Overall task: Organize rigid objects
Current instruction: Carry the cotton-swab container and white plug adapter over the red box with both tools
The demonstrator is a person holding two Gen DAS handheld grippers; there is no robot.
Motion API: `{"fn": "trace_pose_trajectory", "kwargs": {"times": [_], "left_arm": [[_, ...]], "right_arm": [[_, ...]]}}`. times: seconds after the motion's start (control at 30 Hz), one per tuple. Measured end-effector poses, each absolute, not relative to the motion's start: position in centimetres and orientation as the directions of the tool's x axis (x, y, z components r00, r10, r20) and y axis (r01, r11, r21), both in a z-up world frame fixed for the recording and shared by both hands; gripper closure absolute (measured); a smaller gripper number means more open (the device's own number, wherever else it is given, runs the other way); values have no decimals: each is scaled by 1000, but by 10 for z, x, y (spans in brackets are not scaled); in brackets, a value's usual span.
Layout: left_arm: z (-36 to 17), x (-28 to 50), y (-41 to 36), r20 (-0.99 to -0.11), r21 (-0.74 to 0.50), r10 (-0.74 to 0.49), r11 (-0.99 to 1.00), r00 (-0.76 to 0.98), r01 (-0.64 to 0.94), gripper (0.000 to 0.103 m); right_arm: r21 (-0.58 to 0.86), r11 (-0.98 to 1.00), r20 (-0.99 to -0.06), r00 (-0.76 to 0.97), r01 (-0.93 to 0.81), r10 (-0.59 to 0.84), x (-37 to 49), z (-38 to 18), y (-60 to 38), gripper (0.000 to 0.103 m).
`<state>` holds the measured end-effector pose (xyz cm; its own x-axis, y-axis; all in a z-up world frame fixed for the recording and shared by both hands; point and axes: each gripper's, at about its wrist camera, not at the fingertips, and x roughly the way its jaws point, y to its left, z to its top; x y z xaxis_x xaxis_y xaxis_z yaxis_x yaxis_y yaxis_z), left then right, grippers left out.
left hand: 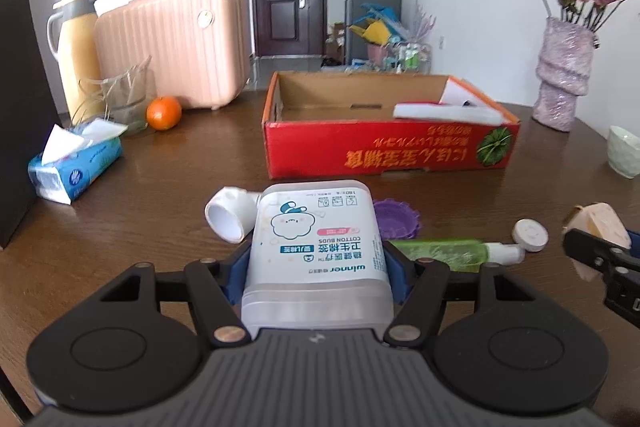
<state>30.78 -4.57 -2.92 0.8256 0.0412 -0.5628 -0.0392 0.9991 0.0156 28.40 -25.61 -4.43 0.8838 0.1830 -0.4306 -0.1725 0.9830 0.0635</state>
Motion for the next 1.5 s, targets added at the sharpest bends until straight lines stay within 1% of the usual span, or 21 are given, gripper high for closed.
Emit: {"fn": "trace_pose_trajectory", "kwargs": {"times": [0.23, 0.7, 1.17, 1.5], "left_arm": [[-11, 301, -50, -520, 5, 15, 1000, 854, -14, 36], [11, 315, -55, -476, -11, -7, 1000, 879, 2, 36], [34, 350, -63, -432, -23, 12, 999, 902, -24, 36], [39, 385, -60, -418, -61, 20, 997, 908, -51, 36]], "right_arm": [[64, 982, -407, 894, -178, 189, 283, -31, -251, 65], [54, 979, -367, 908, -198, 204, 307, -9, -242, 65], [58, 981, -338, 921, -187, 195, 350, 9, -234, 65], [74, 980, -323, 926, -182, 196, 391, 16, -235, 65]]}}
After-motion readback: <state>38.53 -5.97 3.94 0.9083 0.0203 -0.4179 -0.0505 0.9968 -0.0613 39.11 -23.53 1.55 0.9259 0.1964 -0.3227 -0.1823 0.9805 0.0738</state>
